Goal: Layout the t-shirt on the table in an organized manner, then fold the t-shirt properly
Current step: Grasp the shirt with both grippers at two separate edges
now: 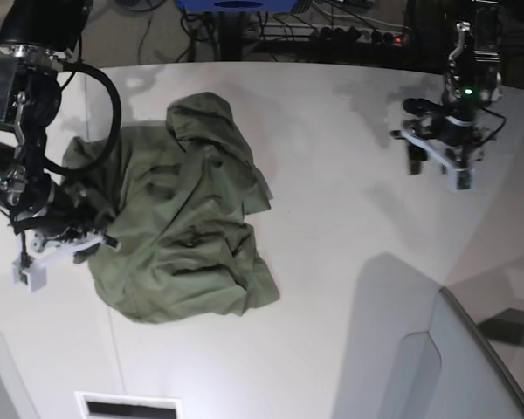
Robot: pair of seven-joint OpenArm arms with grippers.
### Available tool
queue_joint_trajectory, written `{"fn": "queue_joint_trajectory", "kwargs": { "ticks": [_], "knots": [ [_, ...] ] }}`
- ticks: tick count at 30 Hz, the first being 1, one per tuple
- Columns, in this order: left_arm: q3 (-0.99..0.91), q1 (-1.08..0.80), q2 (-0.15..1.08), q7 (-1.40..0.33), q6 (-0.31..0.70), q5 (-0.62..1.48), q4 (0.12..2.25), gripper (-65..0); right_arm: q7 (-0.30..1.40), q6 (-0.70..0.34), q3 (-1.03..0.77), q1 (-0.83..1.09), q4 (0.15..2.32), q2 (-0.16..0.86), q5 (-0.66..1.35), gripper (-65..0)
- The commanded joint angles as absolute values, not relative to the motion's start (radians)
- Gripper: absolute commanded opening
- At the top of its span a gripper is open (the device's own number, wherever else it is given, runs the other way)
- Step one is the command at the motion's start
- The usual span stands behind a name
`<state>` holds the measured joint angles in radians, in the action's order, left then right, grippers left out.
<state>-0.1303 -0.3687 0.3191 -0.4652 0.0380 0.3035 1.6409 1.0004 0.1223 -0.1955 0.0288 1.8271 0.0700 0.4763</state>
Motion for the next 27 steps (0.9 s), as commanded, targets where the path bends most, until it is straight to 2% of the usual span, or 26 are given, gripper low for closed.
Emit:
{"fn": "queue_joint_trajectory", "kwargs": {
  "ticks": [1, 3, 8, 17, 19, 21, 23, 27],
  "knots": [
    [-0.094, -0.360, 0.323, -0.437, 0.071, 0.312, 1.693, -29.9, 0.974, 0.119, -0.199, 0.013, 1.814, 0.081, 0.486, -64.4],
    [0.001, -0.355, 0.320, -0.437, 0.110, 0.312, 1.747, -29.9, 0.947, 0.119, -0.199, 0.015, 1.761, 0.082, 0.486, -64.4],
    [0.277, -0.228, 0.268, -0.437, 0.113, 0.303, 1.805, -29.9, 0.894, 0.119, -0.199, 0.045, 1.702, 0.084, 0.486, -64.4],
    [0.526, 0.013, 0.130, -0.438, 0.111, 0.302, 1.552, -28.5, 0.889, 0.113, -0.232, 0.077, 1.702, 0.105, 0.489, -64.4],
    [0.547, 0.044, 0.107, -0.438, 0.111, 0.303, 1.508, -23.9, 0.889, 0.111, -0.249, 0.077, 1.698, 0.105, 0.489, -64.5],
    [0.567, 0.073, 0.074, -0.438, 0.111, 0.303, 1.471, -14.5, 0.889, 0.111, -0.254, 0.077, 1.696, 0.108, 0.489, -64.5],
    [0.591, 0.102, 0.044, -0.438, 0.111, 0.303, 1.431, -10.2, 0.891, 0.111, -0.254, 0.077, 1.696, 0.108, 0.489, -64.5],
    [0.661, 0.168, -0.022, -0.438, 0.111, 0.303, 1.285, -14.5, 0.891, 0.111, -0.248, 0.077, 1.696, 0.107, 0.489, -64.5]
  ]
}}
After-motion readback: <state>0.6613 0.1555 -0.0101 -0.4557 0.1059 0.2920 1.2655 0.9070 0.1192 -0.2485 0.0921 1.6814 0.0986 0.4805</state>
